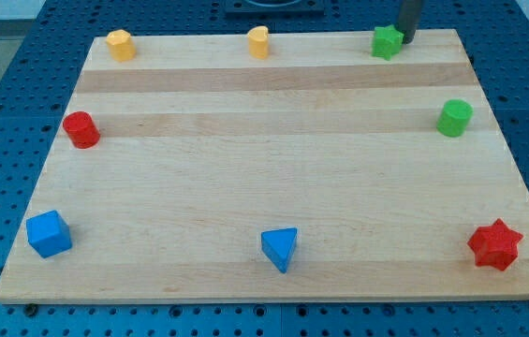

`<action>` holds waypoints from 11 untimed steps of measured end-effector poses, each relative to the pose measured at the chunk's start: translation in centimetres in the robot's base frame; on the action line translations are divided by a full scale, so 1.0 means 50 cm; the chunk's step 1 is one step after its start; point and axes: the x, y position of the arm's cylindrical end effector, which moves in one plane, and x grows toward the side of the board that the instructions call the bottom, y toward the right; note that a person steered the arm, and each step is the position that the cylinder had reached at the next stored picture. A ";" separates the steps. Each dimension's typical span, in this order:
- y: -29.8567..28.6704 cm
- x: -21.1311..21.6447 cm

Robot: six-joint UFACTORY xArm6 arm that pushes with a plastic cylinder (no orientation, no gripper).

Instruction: Move the green star towards the right side of the heart

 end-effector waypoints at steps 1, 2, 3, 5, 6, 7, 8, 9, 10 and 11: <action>0.008 0.004; 0.041 0.020; 0.059 0.027; 0.059 0.038; 0.059 0.038; 0.059 0.044; 0.059 0.046; 0.059 0.067; 0.053 0.077; 0.045 0.078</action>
